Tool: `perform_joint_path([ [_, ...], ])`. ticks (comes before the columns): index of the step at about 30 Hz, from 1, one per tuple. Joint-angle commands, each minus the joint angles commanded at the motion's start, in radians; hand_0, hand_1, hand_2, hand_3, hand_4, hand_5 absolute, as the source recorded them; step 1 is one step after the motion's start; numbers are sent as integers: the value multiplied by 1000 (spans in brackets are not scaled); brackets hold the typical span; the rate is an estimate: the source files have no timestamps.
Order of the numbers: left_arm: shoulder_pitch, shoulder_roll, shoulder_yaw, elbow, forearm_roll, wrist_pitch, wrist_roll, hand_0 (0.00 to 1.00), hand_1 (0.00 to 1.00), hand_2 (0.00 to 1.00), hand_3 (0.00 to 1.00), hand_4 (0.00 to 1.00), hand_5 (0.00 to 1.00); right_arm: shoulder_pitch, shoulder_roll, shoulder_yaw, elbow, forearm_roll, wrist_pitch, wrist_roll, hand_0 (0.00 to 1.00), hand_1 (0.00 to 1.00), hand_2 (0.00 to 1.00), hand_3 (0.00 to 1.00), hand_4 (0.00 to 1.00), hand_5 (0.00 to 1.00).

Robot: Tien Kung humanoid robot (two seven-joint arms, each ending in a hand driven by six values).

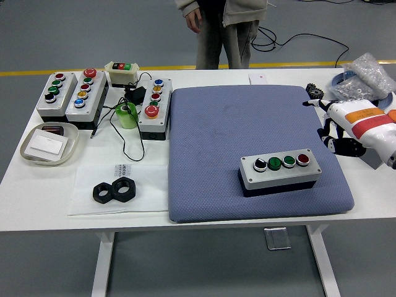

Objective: Pick up the button,place it on the desk,press the button,press the button

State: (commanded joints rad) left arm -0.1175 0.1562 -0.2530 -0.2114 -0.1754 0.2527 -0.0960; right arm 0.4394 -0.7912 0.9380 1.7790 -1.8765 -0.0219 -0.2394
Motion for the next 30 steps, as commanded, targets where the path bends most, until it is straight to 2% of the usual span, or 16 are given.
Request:
perform_joint_path([
  [4, 0, 0, 2, 0, -3, 0, -1, 739, 828, 878, 831, 636, 998, -2, 6, -13, 0, 48, -57, 61, 711, 707, 949, 998, 842, 351],
  [5, 0, 0, 2, 0, -3, 0, -1, 742, 828, 878, 830, 636, 998, -3, 8, -18, 0, 50, -64, 72, 943, 879, 998, 998, 858, 290],
  [10, 2, -1, 0, 0, -2, 0, -1, 742, 828, 878, 830, 636, 998, -9, 13, -36, -6, 69, -75, 116, 943, 879, 998, 998, 858, 290],
  [11, 3, -2, -2, 0, 2, 1, 0, 742, 828, 878, 831, 636, 998, -12, 15, -44, -10, 77, -78, 127, 984, 931, 998, 998, 870, 182],
  [16, 5, -2, -8, 1, 10, 1, 3, 742, 828, 878, 831, 636, 998, -11, 23, -74, -24, 81, -76, 137, 984, 931, 998, 998, 870, 182],
  [17, 5, -2, -9, 0, 12, 2, 4, 742, 828, 878, 831, 635, 998, -9, 25, -84, -28, 80, -74, 138, 996, 941, 998, 998, 892, 149],
  [22, 7, -2, -12, 1, 18, 2, 5, 742, 828, 878, 831, 635, 998, -5, 32, -106, -36, 77, -73, 137, 996, 941, 998, 998, 892, 149],
  [23, 7, -2, -12, 1, 18, 2, 5, 742, 829, 878, 831, 636, 998, -5, 33, -107, -37, 77, -74, 136, 998, 944, 998, 998, 865, 154],
  [30, 14, -2, -19, 0, 29, 3, 7, 742, 828, 878, 831, 635, 998, -18, 50, -91, -36, 99, -118, 139, 998, 943, 998, 998, 865, 163],
])
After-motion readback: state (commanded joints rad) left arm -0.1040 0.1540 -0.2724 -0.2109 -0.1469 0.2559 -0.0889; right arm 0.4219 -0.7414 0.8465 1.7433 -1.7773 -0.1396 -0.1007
